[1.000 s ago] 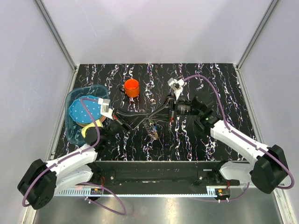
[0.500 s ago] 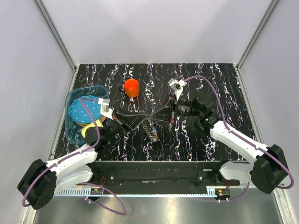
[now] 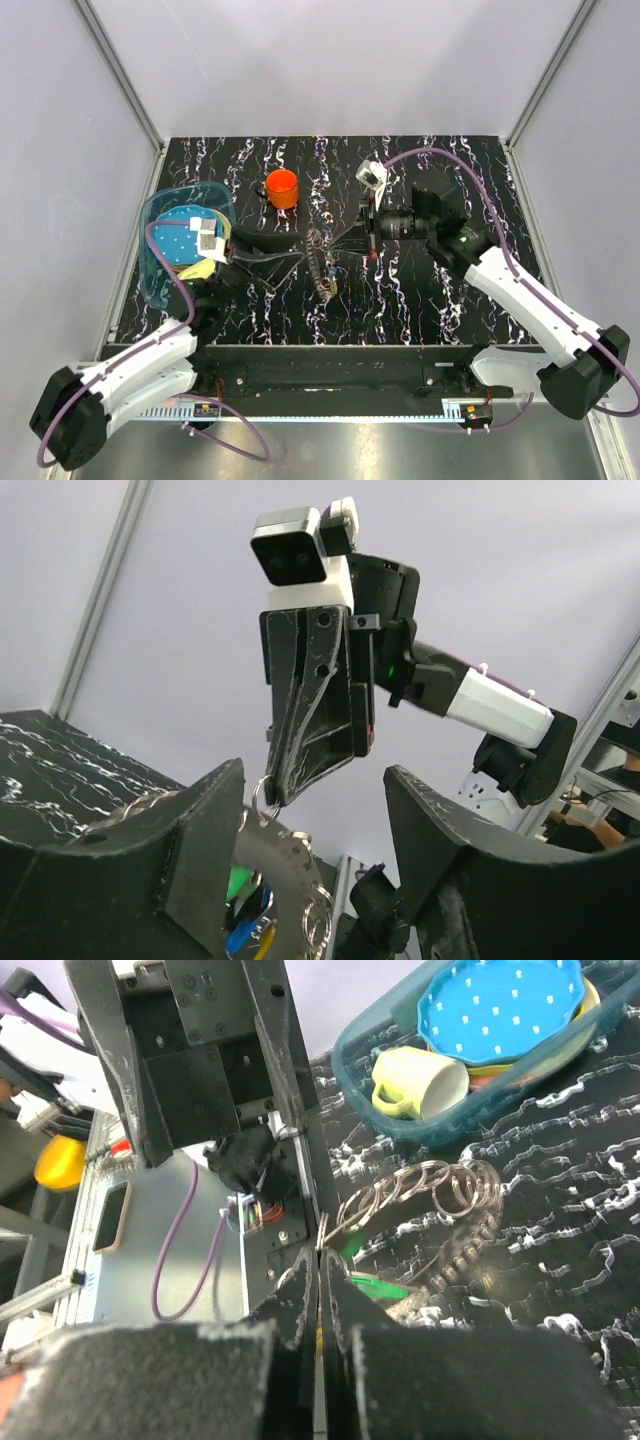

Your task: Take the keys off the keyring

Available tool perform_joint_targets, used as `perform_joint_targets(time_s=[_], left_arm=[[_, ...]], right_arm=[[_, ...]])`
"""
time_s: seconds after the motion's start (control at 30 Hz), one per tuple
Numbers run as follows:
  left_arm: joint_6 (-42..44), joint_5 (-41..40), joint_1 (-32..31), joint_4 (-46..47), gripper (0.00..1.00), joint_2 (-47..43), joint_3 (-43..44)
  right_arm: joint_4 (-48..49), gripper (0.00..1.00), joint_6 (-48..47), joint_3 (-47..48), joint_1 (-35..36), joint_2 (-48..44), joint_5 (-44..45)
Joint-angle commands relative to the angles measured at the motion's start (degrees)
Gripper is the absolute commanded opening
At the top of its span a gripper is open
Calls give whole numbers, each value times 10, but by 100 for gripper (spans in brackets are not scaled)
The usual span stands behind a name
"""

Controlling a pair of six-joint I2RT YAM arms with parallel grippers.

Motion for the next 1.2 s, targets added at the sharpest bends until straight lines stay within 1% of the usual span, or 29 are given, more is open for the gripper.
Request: perform_joint_targets(time_s=[0.0,0.03,0.07,0.1,0.13,0.17,0.2,0.27,0.3,0.4,0.53,0.57,0.67,0.73,0.8,0.93,1.07,1.17], left_arm=[[98,-1,4,-116,61,-56,38],[131,2,4,-178,61,-72,56],[147,7,4,-208,61,-78,69],[163,17,4,-259,61,-83,78],[192,21,4,-284,61,-91,98],[205,26,4,-306,61,-92,109],[217,37,4,-348,61,-93,119],[246,54,4,-384,60,-93,146],[252,59,4,-414,60,-91,156],[267,93,4,-448,60,-76,183],[257,152,4,-453,59,-48,198],[253,179,4,-451,59,-42,201],[232,226,4,-424,56,-15,206],[209,239,4,-396,54,3,208],[181,264,4,-352,53,13,205],[141,308,4,-282,51,37,190],[114,362,3,-248,46,48,181],[102,377,3,-235,44,51,179]], right_arm=[[-240,0,-135,109,-2,-9,34],[-271,0,-144,146,-1,-1,43],[-337,0,-172,166,-2,20,47],[-369,0,-182,185,-1,31,52],[-399,0,-192,222,-2,41,61],[-455,0,-212,239,-1,61,62],[-481,0,-221,257,-1,71,64],[-545,0,-245,305,-2,94,64],[-562,0,-252,318,0,100,62],[-615,0,-270,374,0,119,65],[-682,0,-289,422,16,148,66],[-696,0,-292,426,22,153,67],[-717,0,-302,431,54,164,55],[-730,0,-303,433,79,175,48],[-740,0,-303,437,96,185,50],[-742,0,-303,443,103,199,41],[-743,0,-308,445,106,204,31],[-741,0,-312,443,108,207,24]])
